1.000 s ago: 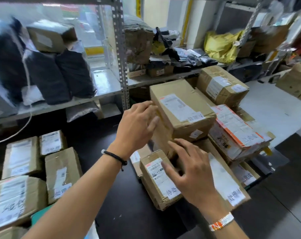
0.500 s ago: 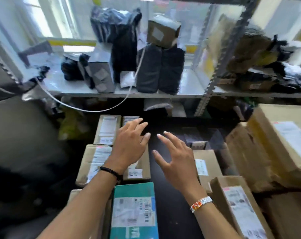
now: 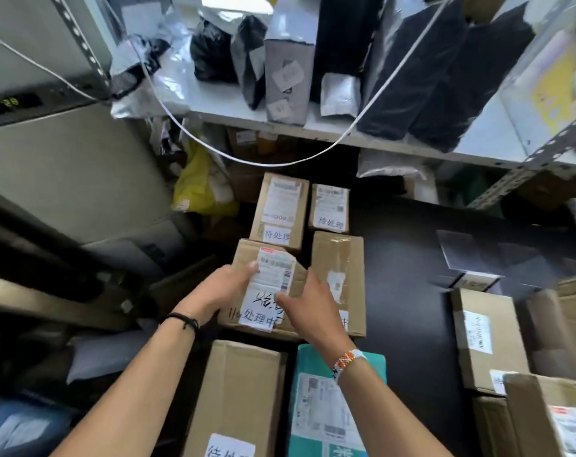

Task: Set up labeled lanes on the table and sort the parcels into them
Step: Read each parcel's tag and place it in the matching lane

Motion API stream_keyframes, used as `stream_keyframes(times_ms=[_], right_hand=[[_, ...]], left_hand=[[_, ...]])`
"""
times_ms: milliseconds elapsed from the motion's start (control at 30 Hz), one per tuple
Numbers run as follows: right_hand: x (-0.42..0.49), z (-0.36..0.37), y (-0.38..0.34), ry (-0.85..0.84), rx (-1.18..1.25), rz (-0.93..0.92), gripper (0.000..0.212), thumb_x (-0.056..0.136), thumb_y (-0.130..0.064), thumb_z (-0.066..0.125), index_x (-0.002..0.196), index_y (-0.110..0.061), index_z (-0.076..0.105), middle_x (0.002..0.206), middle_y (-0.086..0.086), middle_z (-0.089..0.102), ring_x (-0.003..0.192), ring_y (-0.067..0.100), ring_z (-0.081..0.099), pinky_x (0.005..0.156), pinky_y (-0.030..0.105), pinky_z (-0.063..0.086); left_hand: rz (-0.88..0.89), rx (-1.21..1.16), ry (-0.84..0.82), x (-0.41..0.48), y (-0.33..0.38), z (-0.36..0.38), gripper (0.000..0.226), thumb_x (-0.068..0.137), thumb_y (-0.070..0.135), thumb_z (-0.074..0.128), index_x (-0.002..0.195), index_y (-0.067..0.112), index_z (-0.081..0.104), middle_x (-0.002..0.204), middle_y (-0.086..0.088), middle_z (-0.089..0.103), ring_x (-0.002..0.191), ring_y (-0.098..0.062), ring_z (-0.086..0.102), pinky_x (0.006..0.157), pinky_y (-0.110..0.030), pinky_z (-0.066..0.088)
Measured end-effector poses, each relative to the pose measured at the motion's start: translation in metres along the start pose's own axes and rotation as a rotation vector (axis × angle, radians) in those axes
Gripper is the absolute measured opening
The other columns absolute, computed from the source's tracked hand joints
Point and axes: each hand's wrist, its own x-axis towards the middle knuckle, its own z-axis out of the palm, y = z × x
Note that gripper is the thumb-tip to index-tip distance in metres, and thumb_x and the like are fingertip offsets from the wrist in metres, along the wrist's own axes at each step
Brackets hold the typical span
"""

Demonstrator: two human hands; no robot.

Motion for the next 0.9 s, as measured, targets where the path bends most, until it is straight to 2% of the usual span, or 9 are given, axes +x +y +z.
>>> stream_keyframes(times_ms=[133, 233, 367, 467, 600, 700, 767, 833, 900], right_hand=[[0.021, 0.009, 0.014, -0.036, 0.113, 0.072, 0.079, 0.053, -0.062, 0.06, 0.126, -0.034, 0.052, 0.132, 0.002, 0.061, 0.124, 0.029, 0.061, 0.101, 0.053, 0.056], [0.013, 0.004, 0.008, -0.054, 0.208, 0.066, 0.073, 0.049, -0.057, 0.058, 0.118, -0.036, 0.051, 0.133, 0.003, 0.056, 0.125, 0.03, 0.059, 0.1, 0.053, 0.057], [-0.021, -0.026, -0.029, 0.045, 0.248, -0.031, 0.058, 0.083, -0.017, 0.071, 0.135, -0.026, 0.047, 0.128, -0.004, 0.037, 0.131, 0.017, 0.039, 0.111, 0.045, 0.05], [-0.037, -0.057, -0.044, 0.121, 0.329, -0.153, 0.072, 0.08, -0.024, 0.072, 0.147, -0.029, 0.046, 0.127, -0.002, 0.045, 0.125, 0.02, 0.056, 0.097, 0.04, 0.06], [-0.069, -0.107, -0.052, 0.289, 0.465, -0.314, 0.078, 0.088, -0.015, 0.073, 0.159, -0.026, 0.043, 0.126, -0.006, 0.043, 0.125, 0.017, 0.052, 0.106, 0.038, 0.054], [-0.098, -0.155, -0.052, 0.415, 0.69, -0.436, 0.064, 0.089, -0.006, 0.077, 0.148, -0.024, 0.059, 0.129, -0.002, 0.052, 0.121, 0.015, 0.06, 0.1, 0.031, 0.057], [-0.116, -0.186, -0.045, 0.447, 0.859, -0.475, 0.06, 0.08, -0.011, 0.083, 0.135, -0.029, 0.07, 0.134, 0.006, 0.06, 0.122, 0.024, 0.066, 0.1, 0.043, 0.059], [-0.139, -0.216, -0.037, 0.451, 0.988, -0.545, 0.064, 0.073, -0.014, 0.085, 0.134, -0.026, 0.071, 0.138, 0.019, 0.061, 0.125, 0.036, 0.066, 0.1, 0.054, 0.058], [-0.164, -0.241, -0.027, 0.514, 1.056, -0.585, 0.065, 0.072, -0.01, 0.085, 0.135, -0.02, 0.07, 0.139, 0.024, 0.06, 0.123, 0.041, 0.067, 0.098, 0.059, 0.058]], left_hand=[[0.041, -0.184, -0.103, -0.005, -0.002, 0.002, 0.047, 0.106, 0.054, 0.047, 0.121, 0.019, 0.074, 0.112, -0.006, 0.08, 0.107, -0.027, 0.076, 0.106, -0.052, 0.053], [0.054, -0.257, -0.113, -0.018, 0.01, 0.003, 0.05, 0.109, 0.053, 0.039, 0.125, 0.019, 0.072, 0.112, -0.007, 0.08, 0.102, -0.027, 0.077, 0.092, -0.045, 0.06], [0.178, -0.279, -0.095, -0.046, 0.036, 0.002, 0.046, 0.111, 0.049, 0.033, 0.127, 0.025, 0.07, 0.112, -0.004, 0.08, 0.101, -0.024, 0.078, 0.091, -0.044, 0.059], [0.294, -0.267, -0.101, -0.081, 0.063, -0.002, 0.041, 0.111, 0.049, 0.033, 0.126, 0.034, 0.068, 0.115, 0.005, 0.079, 0.104, -0.015, 0.076, 0.087, -0.036, 0.056], [0.458, -0.318, -0.096, -0.123, 0.091, 0.003, 0.046, 0.099, 0.065, 0.043, 0.133, 0.043, 0.065, 0.126, 0.014, 0.074, 0.119, -0.011, 0.069, 0.105, -0.043, 0.047], [0.587, -0.398, -0.117, -0.149, 0.114, 0.019, 0.081, 0.08, 0.082, 0.063, 0.146, 0.036, 0.057, 0.145, 0.007, 0.064, 0.138, -0.018, 0.057, 0.117, -0.053, 0.038], [0.705, -0.434, -0.131, -0.165, 0.133, 0.038, 0.082, 0.081, 0.078, 0.068, 0.147, 0.031, 0.057, 0.148, -0.001, 0.061, 0.139, -0.023, 0.056, 0.117, -0.056, 0.039], [0.812, -0.467, -0.172, -0.172, 0.151, 0.062, 0.069, 0.091, 0.062, 0.067, 0.149, 0.027, 0.056, 0.151, -0.014, 0.055, 0.138, -0.033, 0.056, 0.111, -0.064, 0.044], [0.886, -0.552, -0.234, -0.181, 0.166, 0.09, 0.067, 0.095, 0.043, 0.067, 0.154, 0.019, 0.049, 0.153, -0.02, 0.052, 0.138, -0.039, 0.055, 0.11, -0.061, 0.047]])
